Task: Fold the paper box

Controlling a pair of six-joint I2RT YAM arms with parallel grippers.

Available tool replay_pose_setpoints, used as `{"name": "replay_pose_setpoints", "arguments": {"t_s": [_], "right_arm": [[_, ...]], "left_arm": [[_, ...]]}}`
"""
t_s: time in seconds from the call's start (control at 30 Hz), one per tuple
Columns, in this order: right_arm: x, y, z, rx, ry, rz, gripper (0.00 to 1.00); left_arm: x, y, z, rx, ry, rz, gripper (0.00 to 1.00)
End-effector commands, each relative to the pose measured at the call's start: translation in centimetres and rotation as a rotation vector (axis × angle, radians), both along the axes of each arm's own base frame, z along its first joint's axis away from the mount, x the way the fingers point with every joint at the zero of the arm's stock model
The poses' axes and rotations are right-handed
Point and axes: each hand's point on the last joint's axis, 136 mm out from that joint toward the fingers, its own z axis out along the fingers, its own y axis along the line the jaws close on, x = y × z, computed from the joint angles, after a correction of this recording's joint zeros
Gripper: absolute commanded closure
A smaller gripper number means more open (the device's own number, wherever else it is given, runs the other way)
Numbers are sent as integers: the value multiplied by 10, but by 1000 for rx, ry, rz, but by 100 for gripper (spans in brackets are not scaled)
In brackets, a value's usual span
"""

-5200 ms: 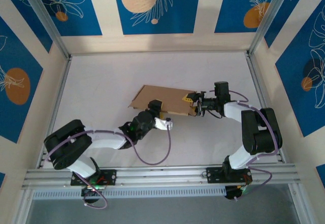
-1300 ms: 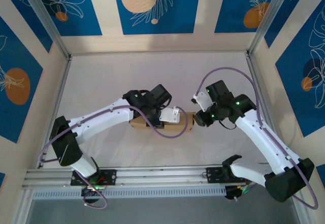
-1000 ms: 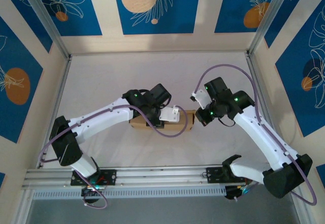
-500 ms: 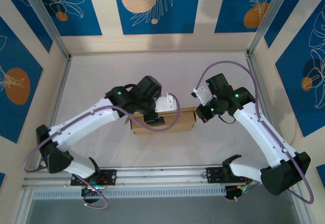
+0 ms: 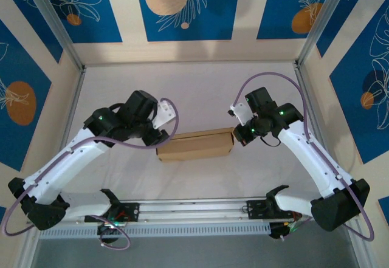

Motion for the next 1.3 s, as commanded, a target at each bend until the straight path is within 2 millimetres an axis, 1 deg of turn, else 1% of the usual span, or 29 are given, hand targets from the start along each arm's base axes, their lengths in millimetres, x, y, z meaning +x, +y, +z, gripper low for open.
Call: {"name": "replay_pose_setpoints", "arguments": {"t_s": [0.0,0.07,0.17,0.3,0.37,0.47,0.7,0.83,0.9,1.0,1.2,1.27], "right_arm": [[1,1,13,29,-33,-10,98],[0,1,12,28,-32,-11,98],[0,1,11,30,-29,-14,98],[-1,1,9,29,-25,-14,98],[-1,0,10,28,-27,-15,98],[0,0,9,25,-27,-18,98],[1,1,11,33,-26,-19,98],[3,2,11,36,-29,-25,98],[3,3,11,40,-25,-24,98],[3,3,9,39,-20,-25,98],[6,3,13,43,-30,-40,99],[6,6,16,64,-23,-56,99]], "left_arm": [[-22,29,-16,4,106,114,38],[-24,35,-23,-9,121,160,39],[-19,40,-34,-5,146,228,41],[-13,36,-36,-42,196,288,52],[-14,32,-37,-67,224,295,57],[-18,27,-42,-102,277,303,60],[-21,29,-53,-96,295,315,62],[-18,29,-62,-71,308,325,64],[-16,27,-64,-69,311,324,68],[-13,26,-64,-63,307,326,78],[-11,20,-71,-70,337,330,80],[-8,18,-71,-86,344,355,84]]}}
